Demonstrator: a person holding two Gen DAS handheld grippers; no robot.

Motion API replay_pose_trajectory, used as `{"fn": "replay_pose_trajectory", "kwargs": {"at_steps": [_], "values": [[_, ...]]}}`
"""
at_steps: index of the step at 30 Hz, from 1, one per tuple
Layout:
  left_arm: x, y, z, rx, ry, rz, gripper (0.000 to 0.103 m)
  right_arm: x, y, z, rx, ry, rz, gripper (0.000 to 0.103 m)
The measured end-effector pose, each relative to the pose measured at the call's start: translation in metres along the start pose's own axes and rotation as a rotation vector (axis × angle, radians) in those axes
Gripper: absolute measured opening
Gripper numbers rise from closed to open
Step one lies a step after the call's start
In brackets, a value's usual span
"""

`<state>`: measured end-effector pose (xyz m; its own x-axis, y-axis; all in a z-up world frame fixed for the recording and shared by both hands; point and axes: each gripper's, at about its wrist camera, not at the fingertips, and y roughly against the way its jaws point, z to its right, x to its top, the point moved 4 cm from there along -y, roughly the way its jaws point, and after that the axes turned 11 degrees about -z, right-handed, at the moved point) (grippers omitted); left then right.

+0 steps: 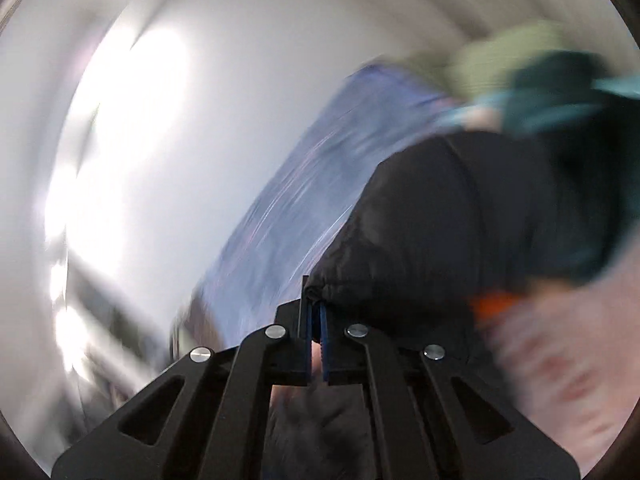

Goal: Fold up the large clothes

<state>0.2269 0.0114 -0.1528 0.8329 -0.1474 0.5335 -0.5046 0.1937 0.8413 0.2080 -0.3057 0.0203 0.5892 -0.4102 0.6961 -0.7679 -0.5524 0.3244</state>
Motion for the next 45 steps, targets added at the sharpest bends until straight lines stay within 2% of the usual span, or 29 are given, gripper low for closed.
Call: {"fn": "replay_pose_trajectory", "kwargs": {"at_steps": [2,3,7,9,10,11,14,15,19,21,24,27,30,32,34,36,38,40,42,45], "values": [[-0.001,0.011,-0.004,-0.022,0.021,0.010,0.079,-0.050,-0.045,-0.051,0.029,0.157,-0.148,0.003],[-0.004,0.023,-0.010,-0.062,0.048,0.024,0.079,-0.084,-0.069,-0.072,0.036,0.236,-0.241,0.004],[-0.019,0.065,-0.034,-0.193,0.112,0.078,0.083,-0.177,-0.116,-0.100,-0.038,0.465,-0.475,0.008],[-0.025,0.085,-0.051,-0.242,0.149,0.109,0.086,-0.210,-0.120,-0.102,-0.082,0.540,-0.546,0.019],[-0.027,0.092,-0.060,-0.260,0.173,0.121,0.087,-0.220,-0.122,-0.101,-0.095,0.563,-0.563,0.029],[-0.028,0.096,-0.065,-0.271,0.191,0.128,0.087,-0.228,-0.121,-0.100,-0.099,0.577,-0.568,0.035],[-0.026,0.103,-0.081,-0.305,0.260,0.148,0.087,-0.233,-0.112,-0.104,-0.101,0.623,-0.574,0.045],[-0.025,0.104,-0.084,-0.316,0.276,0.155,0.087,-0.224,-0.113,-0.102,-0.103,0.634,-0.571,0.045],[-0.018,0.111,-0.085,-0.374,0.305,0.179,0.088,-0.236,-0.102,-0.089,-0.136,0.691,-0.568,0.045],[-0.012,0.113,-0.079,-0.358,0.279,0.189,0.088,-0.226,-0.099,-0.081,-0.115,0.653,-0.571,0.045],[-0.012,0.111,-0.071,-0.311,0.243,0.181,0.088,-0.200,-0.082,-0.070,-0.049,0.458,-0.558,0.045],[-0.017,0.106,-0.072,-0.283,0.250,0.164,0.088,-0.159,-0.067,-0.036,0.000,0.183,-0.499,0.045],[-0.031,0.110,-0.076,-0.250,0.242,0.162,0.088,-0.131,-0.065,-0.010,0.015,0.028,-0.446,0.045],[-0.040,0.115,-0.078,-0.222,0.223,0.167,0.088,-0.123,-0.080,0.013,0.054,-0.106,-0.486,0.051],[-0.046,0.119,-0.082,-0.206,0.221,0.167,0.088,-0.123,-0.100,0.034,0.088,-0.281,-0.537,0.052],[-0.051,0.124,-0.087,-0.198,0.224,0.170,0.088,-0.122,-0.114,0.038,0.130,-0.372,-0.543,0.052],[-0.055,0.130,-0.091,-0.179,0.226,0.176,0.088,-0.118,-0.125,0.020,0.192,-0.380,-0.528,0.054],[-0.060,0.137,-0.098,-0.155,0.230,0.190,0.089,-0.117,-0.132,-0.020,0.307,-0.303,-0.532,0.054],[-0.063,0.141,-0.105,-0.154,0.243,0.199,0.090,-0.123,-0.134,-0.069,0.404,-0.160,-0.562,0.054],[-0.069,0.144,-0.110,-0.176,0.249,0.193,0.090,-0.136,-0.133,-0.105,0.450,-0.031,-0.612,0.054]]}}
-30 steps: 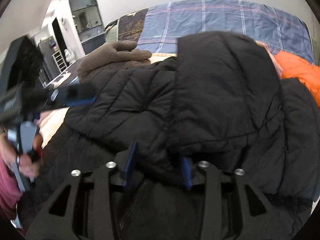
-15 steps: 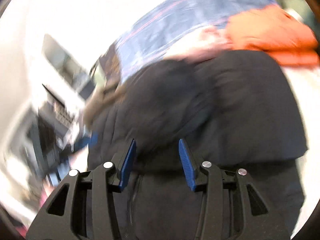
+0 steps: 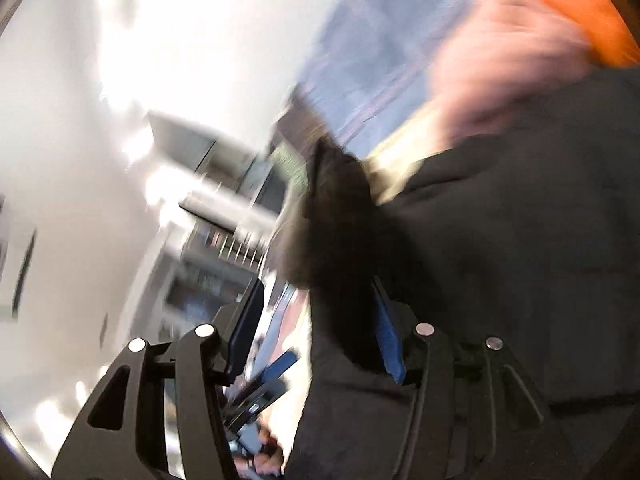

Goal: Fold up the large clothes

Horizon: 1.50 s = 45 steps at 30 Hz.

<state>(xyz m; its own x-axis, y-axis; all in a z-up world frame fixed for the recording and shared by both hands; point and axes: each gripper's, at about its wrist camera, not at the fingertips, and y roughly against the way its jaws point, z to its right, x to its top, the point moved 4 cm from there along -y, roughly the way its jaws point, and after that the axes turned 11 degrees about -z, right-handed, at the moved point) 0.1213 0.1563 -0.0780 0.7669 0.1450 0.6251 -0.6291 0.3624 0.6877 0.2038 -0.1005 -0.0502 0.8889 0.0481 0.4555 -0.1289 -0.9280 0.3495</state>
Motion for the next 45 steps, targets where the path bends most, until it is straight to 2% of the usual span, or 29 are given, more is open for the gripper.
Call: {"fn": "replay_pose_trajectory", "kwargs": {"at_steps": [3,6,10,11,13,15,16,17,18,20,22,23,25,27,29,31,34,35,37,39,41,43,45], "values": [[-0.006,-0.002,0.004,-0.049,-0.006,-0.021,0.092,-0.009,-0.003,0.001,-0.055,0.030,-0.029,0.054],[-0.007,-0.013,0.010,-0.086,-0.022,-0.052,0.095,-0.015,0.009,0.022,-0.139,-0.017,-0.008,0.054],[0.004,-0.044,0.012,-0.022,-0.037,-0.110,0.095,-0.029,0.041,0.046,-0.300,-0.048,0.039,0.054],[0.009,-0.054,0.009,0.006,-0.021,-0.126,0.095,-0.031,0.048,0.047,-0.339,-0.041,0.055,0.054],[0.016,-0.067,0.002,0.015,0.021,-0.141,0.091,-0.037,0.064,0.050,-0.423,-0.031,0.096,0.054],[0.024,-0.075,-0.005,-0.033,0.075,-0.133,0.062,-0.039,0.075,0.056,-0.477,-0.033,0.121,0.054],[0.029,-0.079,-0.006,-0.055,0.094,-0.138,0.016,-0.043,0.083,0.056,-0.503,-0.037,0.136,0.054],[0.031,-0.081,-0.006,-0.061,0.101,-0.148,0.010,-0.045,0.091,0.059,-0.518,-0.039,0.147,0.054],[0.038,-0.072,-0.003,-0.040,0.099,-0.111,0.009,-0.046,0.095,0.060,-0.533,-0.035,0.158,0.054],[0.054,-0.039,0.003,-0.008,0.061,-0.010,0.009,-0.044,0.105,0.054,-0.576,0.000,0.189,0.054],[0.062,-0.013,0.001,0.022,0.049,0.035,0.009,-0.044,0.110,0.049,-0.636,0.041,0.206,0.054],[0.064,0.000,-0.003,0.062,0.037,0.052,0.010,-0.043,0.110,0.050,-0.668,0.052,0.205,0.054],[0.058,0.003,-0.016,0.115,0.030,0.021,0.014,-0.041,0.105,0.056,-0.723,0.055,0.194,0.054],[0.042,-0.010,-0.032,0.155,0.052,-0.054,0.022,-0.039,0.093,0.077,-0.843,0.043,0.159,0.054],[0.022,-0.025,-0.045,0.200,0.070,-0.121,0.039,-0.041,0.083,0.103,-0.981,0.014,0.103,0.054],[0.001,-0.037,-0.060,0.243,0.083,-0.169,0.049,-0.049,0.077,0.116,-0.994,0.004,0.080,0.054],[-0.004,-0.026,-0.060,0.275,0.090,-0.138,0.051,-0.051,0.081,0.101,-0.995,0.052,0.082,0.054],[0.001,-0.017,-0.055,0.317,0.081,-0.107,0.051,-0.051,0.084,0.092,-0.987,0.078,0.092,0.054],[0.011,-0.001,-0.037,0.345,0.040,-0.035,0.051,-0.046,0.085,0.080,-0.978,0.120,0.123,0.054],[0.021,0.012,-0.014,0.316,-0.012,0.033,0.051,-0.044,0.085,0.076,-0.992,0.143,0.142,0.054],[0.026,0.014,0.007,0.290,-0.069,0.064,0.057,-0.043,0.078,0.081,-1.016,0.134,0.117,0.054],[0.023,-0.007,0.025,0.308,-0.147,0.022,0.064,-0.050,0.067,0.103,-1.041,0.089,0.059,0.055],[0.012,-0.046,0.021,0.400,-0.176,-0.078,0.064,-0.054,0.059,0.117,-1.063,0.095,0.046,0.057]]}}
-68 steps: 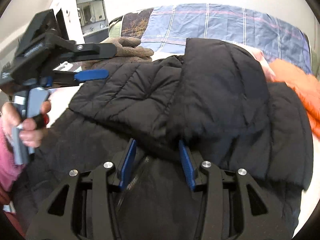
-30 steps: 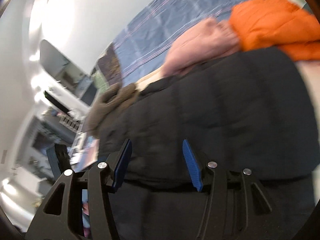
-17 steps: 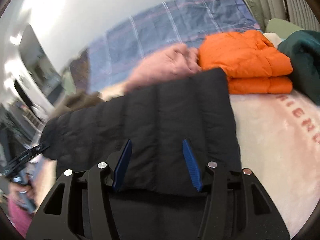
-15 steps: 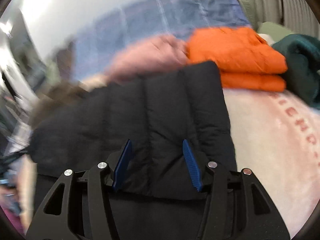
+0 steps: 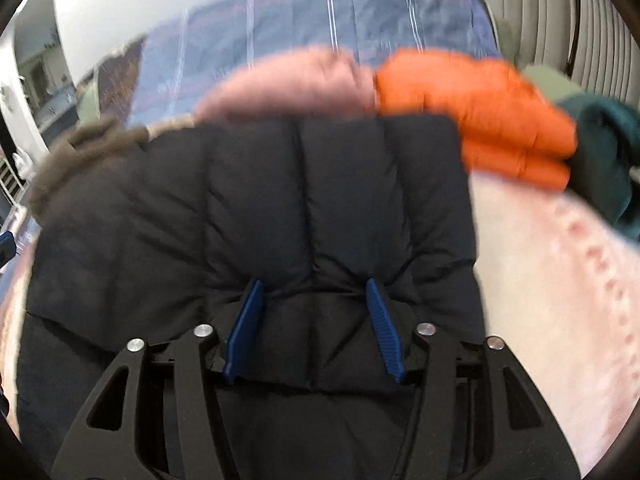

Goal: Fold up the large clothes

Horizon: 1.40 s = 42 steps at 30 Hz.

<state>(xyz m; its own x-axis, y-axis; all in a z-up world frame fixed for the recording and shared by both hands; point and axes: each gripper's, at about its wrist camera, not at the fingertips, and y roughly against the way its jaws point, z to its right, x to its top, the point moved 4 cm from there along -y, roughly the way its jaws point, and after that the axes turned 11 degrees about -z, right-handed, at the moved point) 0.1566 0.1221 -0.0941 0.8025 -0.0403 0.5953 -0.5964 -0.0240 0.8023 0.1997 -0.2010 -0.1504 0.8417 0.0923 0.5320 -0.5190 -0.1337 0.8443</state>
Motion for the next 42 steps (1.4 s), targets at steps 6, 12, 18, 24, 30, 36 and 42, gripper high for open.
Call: {"fn": "replay_pose_trajectory", "kwargs": {"at_steps": [6,12,18,24,30,36,42], "values": [[-0.014,-0.054,0.002,0.062,0.001,-0.129,0.067,-0.003,-0.001,-0.007,-0.034,0.040,0.015,0.059],[-0.027,-0.009,-0.028,-0.006,0.057,-0.081,0.073,-0.013,0.047,0.015,0.026,0.017,0.084,0.059],[-0.077,0.049,-0.076,-0.160,0.129,-0.075,0.082,-0.061,0.092,0.075,0.007,0.018,0.050,0.060],[-0.145,0.046,-0.074,-0.243,0.108,-0.237,0.083,-0.129,0.097,0.110,0.173,-0.081,-0.044,0.060],[-0.179,0.055,-0.056,-0.301,0.076,-0.229,0.083,-0.170,0.109,0.113,0.288,-0.147,-0.049,0.060],[-0.210,0.078,-0.037,-0.373,0.037,-0.225,0.083,-0.208,0.131,0.112,0.345,-0.145,-0.031,0.060],[-0.240,0.103,-0.027,-0.478,0.068,-0.195,0.081,-0.245,0.151,0.103,0.452,-0.126,-0.013,0.053]]}}
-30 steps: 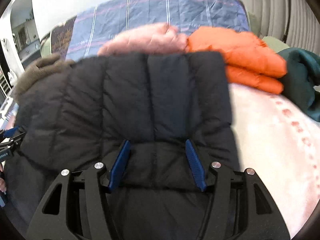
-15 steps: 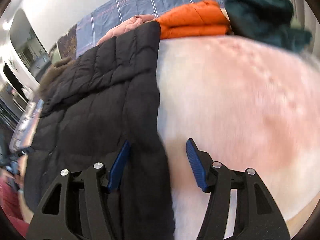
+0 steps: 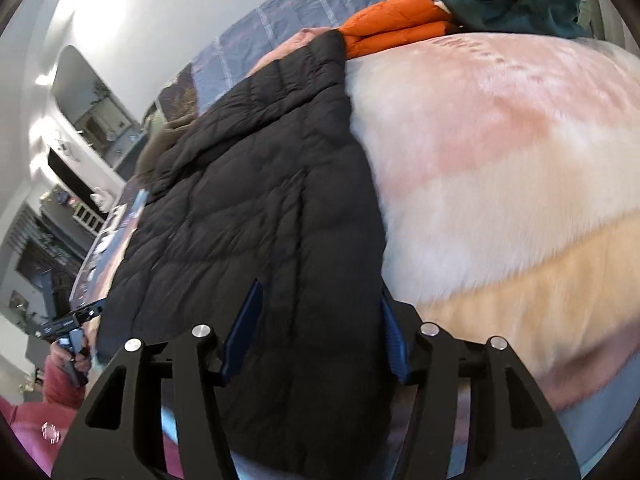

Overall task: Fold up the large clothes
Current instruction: 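Lift the black jacket edge with the left gripper while the right gripper lifts it too, folding lengthwise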

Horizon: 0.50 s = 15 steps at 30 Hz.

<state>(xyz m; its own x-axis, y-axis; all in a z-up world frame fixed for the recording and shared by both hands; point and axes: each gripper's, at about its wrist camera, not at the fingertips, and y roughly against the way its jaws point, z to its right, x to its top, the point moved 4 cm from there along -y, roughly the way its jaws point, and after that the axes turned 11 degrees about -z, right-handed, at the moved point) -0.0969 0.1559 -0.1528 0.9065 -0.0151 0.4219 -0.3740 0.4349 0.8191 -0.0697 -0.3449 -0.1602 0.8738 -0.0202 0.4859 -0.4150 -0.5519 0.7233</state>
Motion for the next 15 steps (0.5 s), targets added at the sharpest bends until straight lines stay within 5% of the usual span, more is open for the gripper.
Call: {"fn": "replay_pose_trajectory", "kwargs": {"at_steps": [4,6,8,11,15], "values": [[-0.014,0.008,0.011,-0.026,0.002,0.043,0.048,-0.011,0.007,-0.004,0.051,-0.015,0.020,0.045],[-0.015,0.010,0.015,-0.030,0.016,0.066,0.035,-0.009,0.008,-0.006,0.059,-0.022,0.031,0.027],[-0.010,0.011,0.018,-0.008,0.024,0.084,0.012,-0.004,0.014,-0.008,0.083,-0.045,0.053,0.009],[0.002,0.032,0.024,-0.027,0.018,0.150,0.008,0.006,0.034,-0.021,0.132,-0.037,0.119,0.006],[0.017,0.098,0.051,-0.018,-0.068,0.331,0.006,0.022,0.076,-0.047,0.193,0.011,0.243,0.004]]}}
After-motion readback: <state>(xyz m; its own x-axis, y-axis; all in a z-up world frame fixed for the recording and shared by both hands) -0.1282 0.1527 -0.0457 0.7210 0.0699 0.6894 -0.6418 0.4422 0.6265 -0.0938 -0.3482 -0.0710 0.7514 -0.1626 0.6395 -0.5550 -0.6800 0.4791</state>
